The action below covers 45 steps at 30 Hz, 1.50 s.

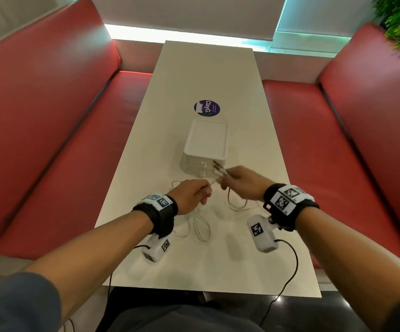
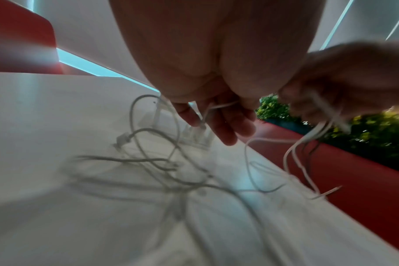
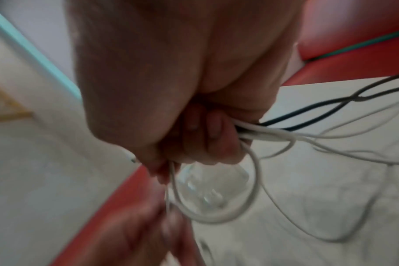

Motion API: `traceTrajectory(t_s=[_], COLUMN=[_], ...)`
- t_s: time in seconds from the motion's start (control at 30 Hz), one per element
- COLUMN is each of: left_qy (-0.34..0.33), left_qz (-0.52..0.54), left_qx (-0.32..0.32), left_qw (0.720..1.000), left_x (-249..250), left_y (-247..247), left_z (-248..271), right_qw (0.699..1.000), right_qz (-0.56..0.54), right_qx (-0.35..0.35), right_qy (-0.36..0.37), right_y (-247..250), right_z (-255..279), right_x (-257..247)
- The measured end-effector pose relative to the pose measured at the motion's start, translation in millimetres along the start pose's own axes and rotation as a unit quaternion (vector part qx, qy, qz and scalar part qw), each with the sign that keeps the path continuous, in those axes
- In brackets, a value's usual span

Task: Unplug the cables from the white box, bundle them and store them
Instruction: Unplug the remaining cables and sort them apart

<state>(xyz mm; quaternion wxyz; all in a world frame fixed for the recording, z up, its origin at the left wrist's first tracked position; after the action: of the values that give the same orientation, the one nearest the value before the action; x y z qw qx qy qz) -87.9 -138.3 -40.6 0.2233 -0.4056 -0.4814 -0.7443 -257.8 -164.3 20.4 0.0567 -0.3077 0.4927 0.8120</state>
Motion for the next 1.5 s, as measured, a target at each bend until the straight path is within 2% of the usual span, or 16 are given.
traceTrajectory(t_s=[0.1,0.17,0.27,0.33,0.5,0.67,0.8,0.9,0.97,1.1,1.13,1.23,1.3,1.37,1.43,1.5], left_qy=[0.043,0.045,0.027,0.014,-0.036,-0.001,0.059,0.073,0.073,0.084,0.085,0.081,0.077,0.059,0.03,0.005], left_qz=[-0.031,-0.052,-0.04,-0.034,-0.075,-0.02,-0.008,-0.026,-0.068,-0.051,-0.056,-0.067,-0.047,-0.06,-0.088,-0.113], left_qx=[0.004,0.009,0.04,0.049,0.014,0.004,0.001,0.003,-0.007,-0.005,-0.007,-0.002,0.019,0.043,0.048,0.036], left_qw=[0.999,0.998,0.998,0.998,0.996,1.0,0.998,0.997,0.995,0.995,0.995,0.994,0.996,0.996,0.994,0.993], left_x=[-17.5,-17.7,-1.9,12.7,27.5,13.1,-13.3,-20.2,-21.7,-29.6,-29.2,-28.3,-25.3,-20.1,-11.4,1.4], left_y=[3.8,4.8,3.9,2.6,-10.1,-15.5,-10.3,-6.4,-3.9,0.6,1.4,4.7,6.1,5.6,2.4,-1.5], left_z=[1.9,1.5,-1.3,-3.0,-6.9,-7.9,-2.8,-1.3,-0.8,1.5,2.4,2.1,2.0,0.3,-2.5,-2.9], right_qw=[0.959,0.95,0.991,0.996,0.993,0.986,0.928,0.871,0.866,0.941,0.949,0.933,0.964,0.994,0.996,0.994], right_qz=[-0.225,-0.228,-0.031,0.035,-0.068,-0.07,-0.28,-0.426,-0.443,-0.296,-0.28,-0.32,-0.211,-0.019,0.087,0.107], right_qx=[0.172,0.212,0.127,0.071,0.086,0.148,0.243,0.245,0.232,0.16,0.144,0.155,0.151,0.097,0.029,-0.011], right_qy=[-0.023,-0.016,0.008,0.029,0.048,0.042,-0.031,-0.02,-0.01,-0.029,-0.033,-0.047,-0.055,-0.038,-0.001,0.024], right_y=[42.0,52.5,25.8,-2.5,-26.3,-5.5,45.5,74.0,86.6,86.2,85.6,92.5,90.9,69.3,32.3,1.4], right_z=[-2.3,-2.0,-6.6,-9.2,-15.3,-12.8,-15.2,-10.4,-8.0,-7.6,-6.8,-0.1,2.1,0.2,-4.8,-8.1], right_x=[17.2,20.9,9.4,3.1,0.3,-7.8,7.4,12.8,15.1,17.7,17.7,17.4,13.3,2.5,-8.9,-15.7])
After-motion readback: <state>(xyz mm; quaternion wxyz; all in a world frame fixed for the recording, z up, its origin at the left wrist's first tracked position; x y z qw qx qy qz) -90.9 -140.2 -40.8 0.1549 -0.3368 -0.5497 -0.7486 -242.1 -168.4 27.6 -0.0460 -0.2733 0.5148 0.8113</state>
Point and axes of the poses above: each hand's wrist, its own z-axis away from the middle knuckle, its own y-axis out of the back of the hand, x = y × z, the point moved 4 cm from there along -z, towards the middle knuckle, and after that the axes turned 8 degrees about z, right-handed, at the moved point
